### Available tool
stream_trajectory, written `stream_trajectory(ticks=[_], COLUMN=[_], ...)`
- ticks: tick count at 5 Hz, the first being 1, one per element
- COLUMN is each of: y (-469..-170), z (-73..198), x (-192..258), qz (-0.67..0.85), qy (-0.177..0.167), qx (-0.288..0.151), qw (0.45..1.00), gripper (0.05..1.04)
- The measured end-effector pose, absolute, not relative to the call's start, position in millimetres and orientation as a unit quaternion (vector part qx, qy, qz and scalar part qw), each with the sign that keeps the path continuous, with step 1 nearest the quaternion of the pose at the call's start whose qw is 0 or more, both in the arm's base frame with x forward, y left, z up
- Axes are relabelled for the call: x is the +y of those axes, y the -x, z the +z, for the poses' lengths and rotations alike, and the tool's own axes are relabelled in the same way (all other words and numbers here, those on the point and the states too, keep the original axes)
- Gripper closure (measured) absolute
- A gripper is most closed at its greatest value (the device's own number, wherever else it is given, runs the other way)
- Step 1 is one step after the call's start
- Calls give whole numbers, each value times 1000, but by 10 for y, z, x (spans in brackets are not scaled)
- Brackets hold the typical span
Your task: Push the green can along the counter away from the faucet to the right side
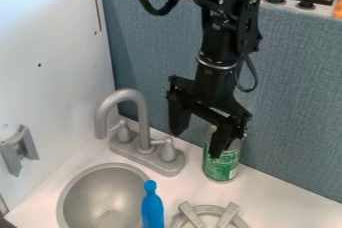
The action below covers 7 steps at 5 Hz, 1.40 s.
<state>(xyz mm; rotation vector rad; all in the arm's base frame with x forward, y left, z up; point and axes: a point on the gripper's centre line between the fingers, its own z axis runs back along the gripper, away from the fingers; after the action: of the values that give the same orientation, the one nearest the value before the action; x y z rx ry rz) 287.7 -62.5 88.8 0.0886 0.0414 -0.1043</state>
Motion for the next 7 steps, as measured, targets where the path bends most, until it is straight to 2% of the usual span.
stream_trajectory(ticks=[1, 2, 4, 5, 7], y=[-2860, -3038, -3414, -3567, -3801], z=[811, 793, 607, 421, 105], x=[-616, -498, -80, 147, 301], qz=[-52, -33, -18, 1, -6], qy=[-47, -46, -78, -85, -86], qx=[34, 14, 1, -2, 8], qw=[997, 998, 997, 996, 996], gripper=[82, 83, 83, 83, 82])
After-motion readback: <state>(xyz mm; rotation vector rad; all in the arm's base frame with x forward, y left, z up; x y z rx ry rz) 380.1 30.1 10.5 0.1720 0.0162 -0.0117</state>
